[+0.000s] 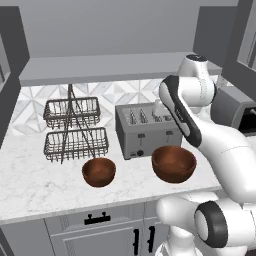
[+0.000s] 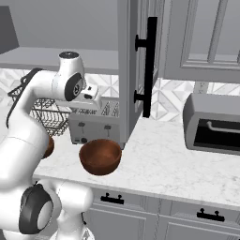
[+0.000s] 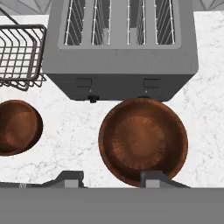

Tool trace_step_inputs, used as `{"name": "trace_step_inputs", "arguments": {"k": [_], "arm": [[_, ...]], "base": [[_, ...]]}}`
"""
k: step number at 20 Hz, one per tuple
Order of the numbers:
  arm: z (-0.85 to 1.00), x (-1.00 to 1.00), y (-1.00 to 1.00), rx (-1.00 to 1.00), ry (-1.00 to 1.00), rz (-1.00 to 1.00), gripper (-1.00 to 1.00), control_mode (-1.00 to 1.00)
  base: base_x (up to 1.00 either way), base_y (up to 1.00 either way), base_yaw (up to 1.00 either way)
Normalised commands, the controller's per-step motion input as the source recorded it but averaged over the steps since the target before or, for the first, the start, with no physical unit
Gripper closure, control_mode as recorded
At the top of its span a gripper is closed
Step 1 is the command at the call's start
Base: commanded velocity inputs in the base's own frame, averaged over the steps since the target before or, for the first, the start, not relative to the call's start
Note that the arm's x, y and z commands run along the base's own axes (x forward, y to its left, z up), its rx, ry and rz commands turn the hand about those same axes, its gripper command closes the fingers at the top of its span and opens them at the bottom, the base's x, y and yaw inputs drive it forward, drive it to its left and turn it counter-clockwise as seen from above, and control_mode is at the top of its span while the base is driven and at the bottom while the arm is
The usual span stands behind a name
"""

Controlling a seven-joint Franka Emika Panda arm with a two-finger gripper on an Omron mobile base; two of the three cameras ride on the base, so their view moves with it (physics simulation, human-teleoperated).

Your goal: Pick up the bowls on the counter and stack them on top of one another in the open cabinet. Place the smaller bowl on top of the larger bowl.

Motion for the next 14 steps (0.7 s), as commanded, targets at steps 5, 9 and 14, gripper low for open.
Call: {"name": "trace_step_inputs", "arguments": {"k": [5,9,14], "arm": [[0.00,-0.34,0.05,0.00,-0.01,0.03,-1.00,-1.00],[0.00,-0.29,0.61,0.00,-0.03,0.09,-1.00,-1.00],[-0.05,-0.29,0.95,-0.02,0.02,0.15,-1.00,-1.00]], "base": [[0.00,0.00,0.00],[0.00,0.00,0.00],[0.00,0.00,0.00]]}}
